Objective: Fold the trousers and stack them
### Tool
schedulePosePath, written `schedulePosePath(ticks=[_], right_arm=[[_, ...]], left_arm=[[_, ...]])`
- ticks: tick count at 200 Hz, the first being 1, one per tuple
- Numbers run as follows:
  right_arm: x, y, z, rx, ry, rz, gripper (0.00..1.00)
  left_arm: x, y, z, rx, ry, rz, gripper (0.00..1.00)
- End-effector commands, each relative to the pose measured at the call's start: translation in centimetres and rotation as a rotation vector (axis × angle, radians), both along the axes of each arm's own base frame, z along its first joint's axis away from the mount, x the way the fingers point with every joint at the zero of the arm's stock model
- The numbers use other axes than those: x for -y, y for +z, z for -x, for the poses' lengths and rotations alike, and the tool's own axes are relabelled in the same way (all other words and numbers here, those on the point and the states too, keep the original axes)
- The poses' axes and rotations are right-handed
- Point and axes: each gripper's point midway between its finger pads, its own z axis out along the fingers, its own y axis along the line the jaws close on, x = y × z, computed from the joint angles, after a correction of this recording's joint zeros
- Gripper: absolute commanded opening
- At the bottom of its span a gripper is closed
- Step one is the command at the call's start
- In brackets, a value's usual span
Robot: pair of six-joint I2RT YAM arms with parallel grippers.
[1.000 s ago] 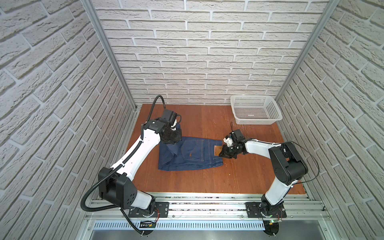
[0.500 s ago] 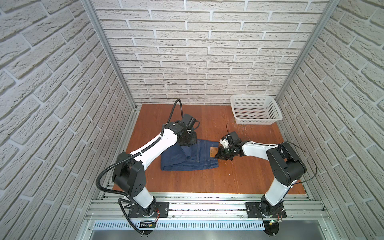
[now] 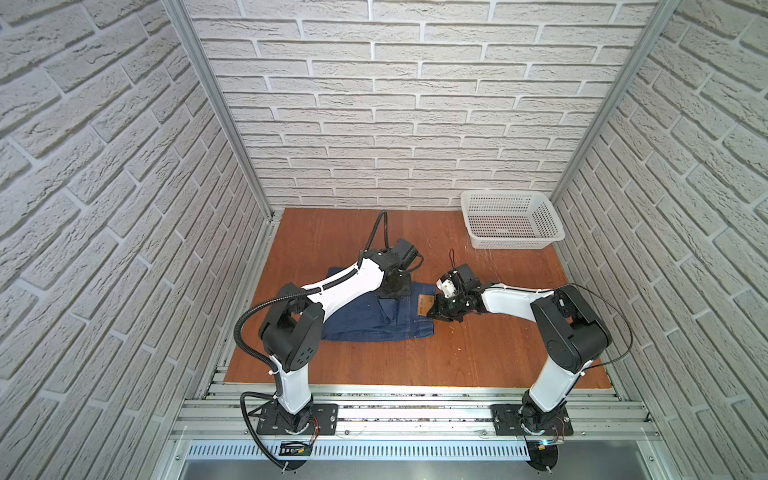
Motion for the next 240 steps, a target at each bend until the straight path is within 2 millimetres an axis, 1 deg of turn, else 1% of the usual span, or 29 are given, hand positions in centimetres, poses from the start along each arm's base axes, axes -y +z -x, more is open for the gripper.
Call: schedulePosePath(ticks=[1,40,65,81,104,131,155,181,240], right_arm=[[0.1,-1.7,2.1,-0.075,0.015,0.036,0.14],[-0.1,-1.5,2.0,-0.071,0.019,0.032,0.14],[-0.1,-1.6,2.0,-0.069,0.020,0.033,0.14],[-0.1,-1.6,2.0,-0.068,0.018,0.031,0.14],[-0.1,-1.5,2.1,-0.066,0.016,0.030,0.14],[-0.2,-0.8,2.1,-0.054,0.016,0.019,0.14],[-0.2,-0.1,2.0,-0.041,0.018,0.015,0.15],[-0.3,0.3,1.8,-0.032,0.017,0.010,0.15],[-0.4,0.6,1.7,-0.029,0.016,0.005,0.15]], left_arm=[[2.1,1.0,-1.1,0.055,0.014,0.059,0.00],[3.4,0.3,-0.7,0.044,0.001,0.062,0.00],[4.2,0.7,-0.2,0.044,-0.015,0.064,0.00],[4.5,1.5,0.2,0.057,-0.026,0.061,0.00],[3.8,2.6,0.7,0.080,-0.022,0.036,0.00],[2.8,4.3,1.3,0.114,-0.015,0.021,0.00],[2.9,5.0,1.9,0.126,-0.020,0.024,0.00],[3.6,4.3,2.1,0.121,-0.024,0.028,0.00],[6.8,1.8,3.0,0.070,-0.055,0.056,0.00]])
